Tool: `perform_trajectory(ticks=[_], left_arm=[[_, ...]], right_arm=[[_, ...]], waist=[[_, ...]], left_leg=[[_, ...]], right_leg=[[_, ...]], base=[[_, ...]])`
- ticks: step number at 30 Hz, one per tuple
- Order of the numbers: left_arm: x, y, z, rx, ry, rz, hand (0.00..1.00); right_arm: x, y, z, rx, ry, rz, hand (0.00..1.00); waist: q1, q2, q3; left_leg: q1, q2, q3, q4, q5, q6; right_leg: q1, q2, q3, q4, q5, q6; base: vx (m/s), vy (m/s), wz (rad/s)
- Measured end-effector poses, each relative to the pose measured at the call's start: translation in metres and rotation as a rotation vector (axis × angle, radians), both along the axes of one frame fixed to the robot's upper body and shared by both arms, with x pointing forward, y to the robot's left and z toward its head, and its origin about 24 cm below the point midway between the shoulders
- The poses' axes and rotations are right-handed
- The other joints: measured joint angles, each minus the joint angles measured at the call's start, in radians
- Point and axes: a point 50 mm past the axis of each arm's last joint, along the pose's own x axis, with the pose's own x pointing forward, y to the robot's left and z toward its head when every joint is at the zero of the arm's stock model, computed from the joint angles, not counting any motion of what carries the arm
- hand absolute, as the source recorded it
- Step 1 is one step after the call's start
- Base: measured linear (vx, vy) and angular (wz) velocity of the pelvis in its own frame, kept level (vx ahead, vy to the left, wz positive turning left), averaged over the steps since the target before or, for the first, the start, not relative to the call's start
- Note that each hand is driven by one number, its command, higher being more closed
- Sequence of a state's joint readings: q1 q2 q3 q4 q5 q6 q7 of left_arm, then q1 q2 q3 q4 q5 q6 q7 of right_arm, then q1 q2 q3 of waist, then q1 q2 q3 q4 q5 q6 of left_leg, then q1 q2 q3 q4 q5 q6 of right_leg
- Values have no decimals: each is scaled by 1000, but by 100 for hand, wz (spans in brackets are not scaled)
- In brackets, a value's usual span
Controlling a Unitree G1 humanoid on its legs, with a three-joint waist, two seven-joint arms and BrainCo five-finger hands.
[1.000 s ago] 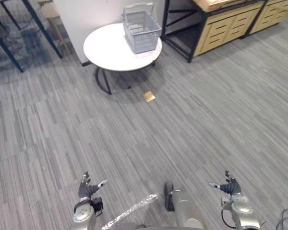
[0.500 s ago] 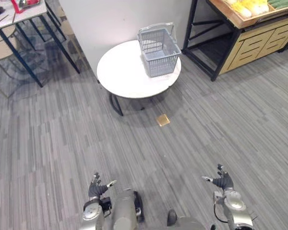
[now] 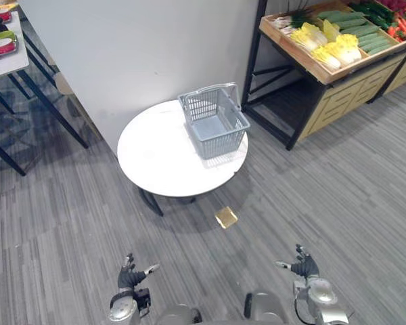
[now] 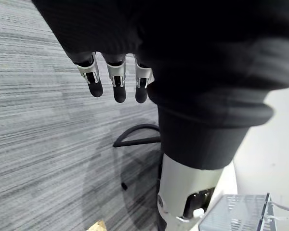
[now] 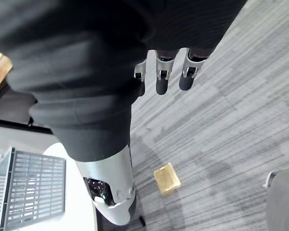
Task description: Pick vegetable in the basket
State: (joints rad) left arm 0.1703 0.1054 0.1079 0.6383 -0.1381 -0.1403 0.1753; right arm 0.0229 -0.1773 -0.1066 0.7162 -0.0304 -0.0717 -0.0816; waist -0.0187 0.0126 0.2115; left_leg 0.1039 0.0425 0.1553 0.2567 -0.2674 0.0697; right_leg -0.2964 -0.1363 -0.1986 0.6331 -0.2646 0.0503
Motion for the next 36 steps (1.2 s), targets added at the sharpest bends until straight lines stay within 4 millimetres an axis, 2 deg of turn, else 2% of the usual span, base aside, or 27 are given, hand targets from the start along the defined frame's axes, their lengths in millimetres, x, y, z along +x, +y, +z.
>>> perform_trajectory(ticks=[1, 2, 3, 4, 5, 7, 8, 9, 10, 12, 13, 15, 16, 17, 18, 19, 20, 23, 24, 26, 28, 29, 32, 33, 34, 35, 36], left_arm=[[1, 1, 0, 4, 0, -2, 0], [0, 1, 0, 6, 2, -3, 0], [-1, 1, -1, 4, 8, -5, 0], [-3, -5, -5, -9, 28, -16, 0], [-4, -9, -8, -22, 40, -18, 0], [-6, -12, -9, -29, 46, -20, 0], [-5, -14, -10, -33, 50, -25, 0], [-5, -16, -12, -39, 61, -26, 0], [-6, -17, -13, -42, 66, -29, 0], [-6, -22, -14, -42, 73, -54, 0], [-6, -23, -14, -41, 73, -58, 0], [-6, -23, -14, -41, 74, -63, 0], [-7, -23, -15, -40, 80, -61, 0], [-9, -24, -16, -42, 88, -65, 0], [-11, -27, -18, -44, 97, -72, 0], [-14, -27, -19, -47, 107, -71, 0], [-12, -24, -19, -35, 109, -75, 0], [-14, -27, -20, -35, 120, -88, 0], [-21, -28, -23, -42, 136, -83, 0], [-27, -23, -24, -29, 154, -82, 0], [-28, -19, -24, -12, 162, -96, 0], [-28, -18, -24, -7, 162, -99, 0], [-24, -14, -22, 5, 151, -102, 0], [-24, -13, -21, 9, 149, -107, 0], [-24, -12, -21, 14, 151, -108, 0], [-25, -11, -22, 16, 157, -106, 0], [-26, -15, -23, 4, 158, -104, 0]], right_arm=[[1, 0, 1, -4, -7, 2, 0], [1, -1, 4, -8, -23, 4, 0], [1, -1, 6, -14, -29, 9, 0], [1, -4, 10, -41, -44, 24, 0], [10, -3, 19, -66, -83, 54, 0], [25, 3, 36, -108, -162, 115, 0], [31, 7, 45, -140, -201, 155, 0], [37, 15, 54, -170, -243, 205, 0], [40, 19, 59, -185, -263, 232, 0], [53, 30, 78, -226, -365, 288, 0], [56, 31, 82, -246, -392, 294, 0], [65, 32, 95, -300, -441, 305, 0], [72, 34, 102, -343, -470, 329, 0], [74, 33, 107, -382, -485, 341, 0], [76, 31, 112, -426, -500, 359, 0], [77, 30, 115, -453, -506, 373, 0], [81, 33, 118, -488, -517, 400, 0], [92, 39, 130, -552, -557, 447, 0], [100, 47, 137, -582, -587, 487, 0], [109, 57, 143, -606, -608, 534, 0], [114, 60, 146, -632, -616, 555, 0], [117, 61, 149, -652, -621, 567, 0], [129, 61, 158, -718, -633, 615, 0], [131, 60, 160, -737, -627, 619, 0], [132, 60, 160, -739, -627, 620, 0], [134, 59, 160, -757, -621, 627, 0], [136, 57, 160, -775, -611, 634, 0]], waist=[[-5, -1, 0], [-15, -10, -4], [-19, -11, -4], [-25, 4, -6], [-5, 21, -14], [-1, 23, -14], [-7, 24, -14], [-10, 21, -11], [-7, 20, -10], [18, 12, -5], [25, 10, -4], [38, 14, -4], [41, 16, -3], [40, 27, -6], [40, 56, -9], [40, 68, -7], [38, 34, -10], [41, 10, -5], [44, 13, -5], [40, 12, -3], [35, 8, -2], [39, 5, -4], [35, 6, -7], [38, -2, -10], [40, -14, -11], [43, -34, -15], [45, -18, -16]], left_leg=[[14, 3, -9, -11, -2, -4], [41, 4, -24, -24, -10, -34], [57, 4, -34, -31, -18, -49], [82, 16, -68, -25, -34, -76], [72, 43, -75, 17, -16, -109], [16, 48, -95, 143, 32, -167], [-21, 54, -117, 245, 71, -186], [-85, 66, -144, 424, 165, -221], [-115, 80, -147, 509, 183, -230], [-234, 105, -112, 686, 123, -158], [-263, 107, -99, 680, 110, -153], [-330, 109, -59, 573, 82, -132], [-334, 86, -40, 334, 85, -138], [-321, 72, -39, 164, 122, -158], [-308, 74, -45, 13, 251, -176], [-304, 79, -40, -13, 283, -102], [-292, 40, -36, -34, 281, -90], [-261, -13, -6, -38, 227, -59], [-216, -32, 17, -54, 206, -46], [-160, -40, 28, -85, 197, -35], [-123, -36, 18, -91, 188, -20], [-104, -30, 14, -97, 186, -26], [-102, -11, -15, -103, 191, -34], [-106, -14, -28, -102, 189, -51], [-106, -25, -37, -100, 185, -57], [-103, -46, -54, -98, 176, -73], [-102, -37, -63, -99, 176, -78]], right_leg=[[-10, 14, 7, -101, 29, 1], [-10, 36, 36, -311, 137, 3], [-2, 43, 48, -367, 242, -3], [20, 62, 76, -369, 351, -18], [4, 77, 77, -319, 311, -37], [15, 78, 68, -283, 251, -55], [47, 79, 54, -290, 229, -61], [120, 82, 33, -324, 208, -69], [163, 87, 28, -348, 203, -74], [290, 97, 19, -433, 193, -85], [311, 97, 18, -454, 192, -85], [347, 95, 18, -492, 193, -83], [361, 86, 18, -495, 187, -72], [371, 86, 18, -495, 175, -54], [382, 105, 21, -496, 158, -31], [386, 117, 28, -494, 143, -18], [380, 77, 37, -480, 118, 5], [357, 8, 58, -371, 49, 34], [318, -15, 90, -240, 40, 46], [234, -32, 127, -24, 82, 82], [187, -40, 144, 90, 99, 56], [167, -39, 141, 90, 62, 31], [135, -22, 159, -134, 40, 29], [148, -13, 176, -283, 104, 31], [153, -24, 175, -341, 167, 30], [164, -46, 172, -380, 206, 95], [170, -38, 170, -392, 208, 92]], base=[[530, -95, 61], [425, -101, 57], [559, -153, 75], [674, -189, 28], [561, -158, 9], [499, -188, 0], [633, -277, 39], [427, -174, 40], [478, -174, 23], [330, -92, 7], [272, -47, 2], [238, 21, -5], [224, 77, -1], [272, 133, -1], [193, 120, -2], [240, 171, 3], [189, 131, 6], [152, 112, -9], [152, 128, -34], [183, 125, -20], [181, 53, 9], [207, 4, 22], [175, -48, 32], [161, -100, 40], [157, -167, 46], [141, -185, 30], [161, -215, 19]])
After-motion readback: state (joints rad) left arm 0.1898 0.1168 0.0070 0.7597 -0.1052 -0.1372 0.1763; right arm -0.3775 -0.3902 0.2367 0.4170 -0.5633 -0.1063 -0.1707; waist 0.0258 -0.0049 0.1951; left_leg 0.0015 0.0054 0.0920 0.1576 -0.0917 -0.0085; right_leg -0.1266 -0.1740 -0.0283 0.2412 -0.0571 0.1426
